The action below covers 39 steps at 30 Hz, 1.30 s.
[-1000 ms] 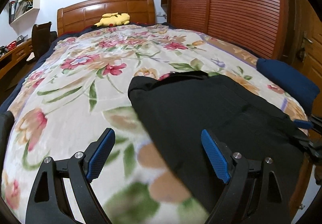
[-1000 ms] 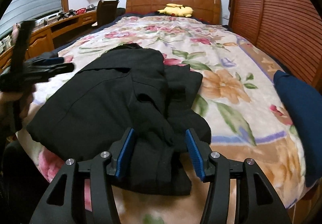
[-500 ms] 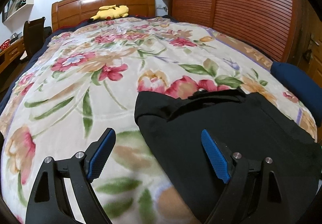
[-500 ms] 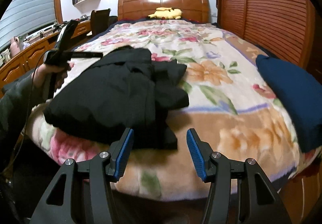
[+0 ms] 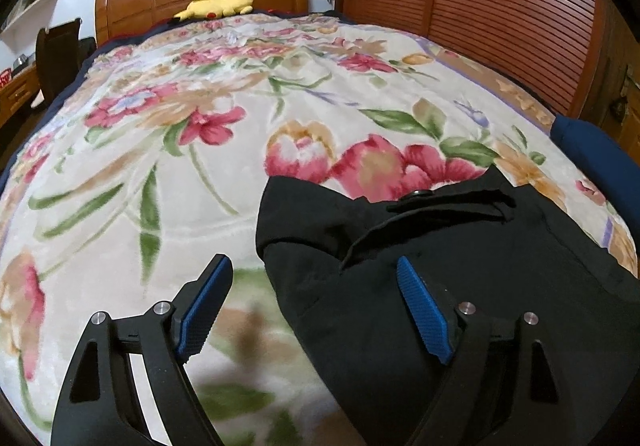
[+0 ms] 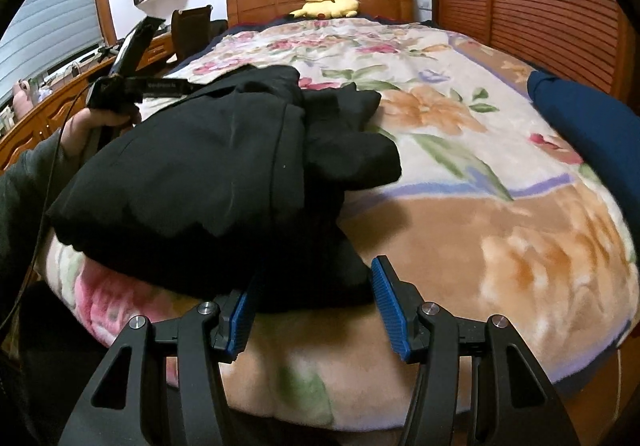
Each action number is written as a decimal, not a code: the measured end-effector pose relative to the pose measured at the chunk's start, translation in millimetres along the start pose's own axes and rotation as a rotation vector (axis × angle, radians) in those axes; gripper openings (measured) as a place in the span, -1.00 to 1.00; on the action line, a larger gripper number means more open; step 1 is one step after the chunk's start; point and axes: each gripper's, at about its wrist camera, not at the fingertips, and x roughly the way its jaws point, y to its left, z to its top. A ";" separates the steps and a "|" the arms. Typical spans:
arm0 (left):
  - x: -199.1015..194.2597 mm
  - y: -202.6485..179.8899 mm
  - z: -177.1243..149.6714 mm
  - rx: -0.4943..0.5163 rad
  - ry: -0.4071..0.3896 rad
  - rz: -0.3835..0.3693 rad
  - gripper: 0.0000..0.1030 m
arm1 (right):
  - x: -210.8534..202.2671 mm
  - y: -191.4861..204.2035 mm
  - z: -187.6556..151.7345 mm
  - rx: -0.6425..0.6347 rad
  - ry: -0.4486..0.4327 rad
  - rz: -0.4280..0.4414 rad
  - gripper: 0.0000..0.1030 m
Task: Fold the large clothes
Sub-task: 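Grasp the bundle's other end with the left tool while the right tool holds it, then lift the bundle with both tools and carry it toward the blue pillow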
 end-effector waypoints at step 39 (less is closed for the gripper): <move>-95.0 -36.6 1.5 0.030 -0.082 0.042 -0.68 | -2.0 -6.9 -12.3 0.069 -0.070 0.148 -0.83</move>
